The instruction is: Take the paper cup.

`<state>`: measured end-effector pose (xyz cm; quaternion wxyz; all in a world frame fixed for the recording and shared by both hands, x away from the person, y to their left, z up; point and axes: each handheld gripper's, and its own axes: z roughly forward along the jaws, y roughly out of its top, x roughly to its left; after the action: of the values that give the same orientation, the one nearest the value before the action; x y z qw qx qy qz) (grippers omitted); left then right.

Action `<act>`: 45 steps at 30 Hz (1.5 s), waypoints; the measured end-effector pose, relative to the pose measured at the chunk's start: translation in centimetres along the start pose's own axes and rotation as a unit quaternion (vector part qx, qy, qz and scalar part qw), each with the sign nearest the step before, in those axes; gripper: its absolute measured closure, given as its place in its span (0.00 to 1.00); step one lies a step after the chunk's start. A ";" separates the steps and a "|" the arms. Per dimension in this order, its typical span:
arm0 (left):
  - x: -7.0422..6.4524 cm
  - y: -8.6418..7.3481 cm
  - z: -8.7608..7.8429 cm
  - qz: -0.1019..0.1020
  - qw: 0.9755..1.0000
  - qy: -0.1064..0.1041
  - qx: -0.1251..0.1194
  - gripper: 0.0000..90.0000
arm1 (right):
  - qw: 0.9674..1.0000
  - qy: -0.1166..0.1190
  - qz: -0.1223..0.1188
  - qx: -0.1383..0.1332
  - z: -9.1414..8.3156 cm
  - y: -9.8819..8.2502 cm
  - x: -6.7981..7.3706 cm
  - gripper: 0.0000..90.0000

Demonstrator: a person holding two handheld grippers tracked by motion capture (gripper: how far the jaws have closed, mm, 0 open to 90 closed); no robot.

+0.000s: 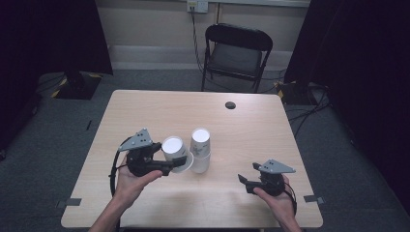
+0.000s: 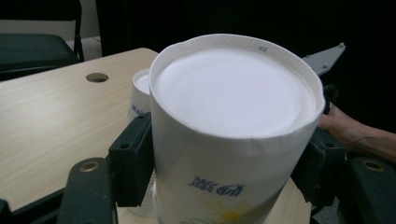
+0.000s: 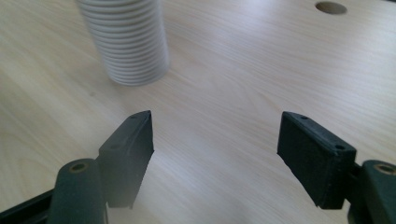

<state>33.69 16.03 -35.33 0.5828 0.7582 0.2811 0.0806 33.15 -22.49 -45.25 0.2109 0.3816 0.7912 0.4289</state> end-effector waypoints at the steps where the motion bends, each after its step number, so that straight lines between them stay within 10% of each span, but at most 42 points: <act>1: -0.1 -0.1 0.0 -0.002 1.000 -0.001 0.002 0.36 | 1.000 0.006 -0.005 -0.001 0.0 0.2 0.4 0.30; 17: -0.3 -0.8 0.5 -0.064 0.997 -0.032 0.004 0.36 | 0.984 0.128 -0.103 -0.074 0.9 5.7 7.5 0.47; 28: -0.4 -1.6 1.3 -0.093 0.994 -0.052 0.016 0.36 | 0.980 0.142 -0.109 -0.087 1.5 5.3 8.5 0.50; 45: 0.2 -2.4 2.2 -0.165 0.982 -0.095 0.009 0.36 | 0.974 0.146 -0.115 -0.130 0.9 5.6 9.0 0.58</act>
<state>34.03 14.68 -38.31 0.6051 0.7110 0.3465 -0.0914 30.55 -13.06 -41.05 0.1890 0.1910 0.7897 0.5516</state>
